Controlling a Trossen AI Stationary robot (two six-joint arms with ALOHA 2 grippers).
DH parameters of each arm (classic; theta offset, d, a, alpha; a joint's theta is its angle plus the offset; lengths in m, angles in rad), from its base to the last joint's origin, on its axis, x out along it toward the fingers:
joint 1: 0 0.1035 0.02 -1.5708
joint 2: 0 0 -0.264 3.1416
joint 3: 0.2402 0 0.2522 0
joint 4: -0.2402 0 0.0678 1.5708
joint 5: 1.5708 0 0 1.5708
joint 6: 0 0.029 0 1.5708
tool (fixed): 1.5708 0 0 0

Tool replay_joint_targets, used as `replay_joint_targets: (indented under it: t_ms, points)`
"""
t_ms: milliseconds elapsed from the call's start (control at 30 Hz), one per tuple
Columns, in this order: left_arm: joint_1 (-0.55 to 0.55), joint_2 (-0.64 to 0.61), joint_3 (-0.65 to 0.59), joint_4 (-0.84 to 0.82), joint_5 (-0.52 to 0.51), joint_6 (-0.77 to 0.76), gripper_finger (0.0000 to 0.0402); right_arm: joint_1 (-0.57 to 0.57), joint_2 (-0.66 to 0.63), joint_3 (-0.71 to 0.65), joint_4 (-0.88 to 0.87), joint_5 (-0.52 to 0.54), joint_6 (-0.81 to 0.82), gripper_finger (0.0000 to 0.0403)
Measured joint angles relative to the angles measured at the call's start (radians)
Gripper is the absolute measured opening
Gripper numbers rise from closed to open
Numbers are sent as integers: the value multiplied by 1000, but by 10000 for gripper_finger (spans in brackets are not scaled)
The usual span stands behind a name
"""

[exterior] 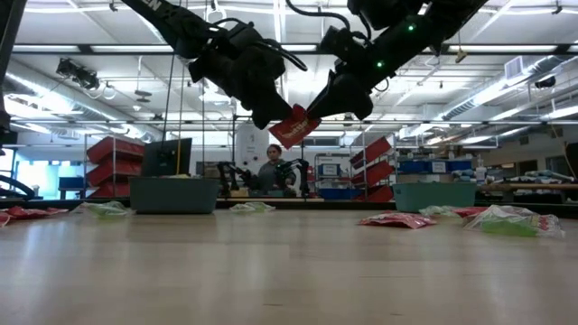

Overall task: Sort candy
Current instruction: Put the red candy into the blue bin

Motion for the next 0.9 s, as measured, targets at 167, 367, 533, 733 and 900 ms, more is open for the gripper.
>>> replay_joint_targets:
  t_ms: [167, 367, 533, 733, 900]
  points:
    - [-10, 0, 0, 12, 0, -27, 0, 11, 5, 7, -5, 2, -33, 88]
    - [-12, 0, 0, 38, -3, -52, 6, 12, 5, 8, -30, 2, -41, 9]
    - [-13, -1, 0, 63, -6, -24, 28, 23, 0, 8, -50, 1, -37, 1]
    - [-18, -23, 0, 68, -47, -13, 87, 25, -43, 8, -102, -1, 14, 0]
    - [-8, -47, 1, 47, -131, 28, 122, 25, -87, 8, -174, 3, 67, 0]
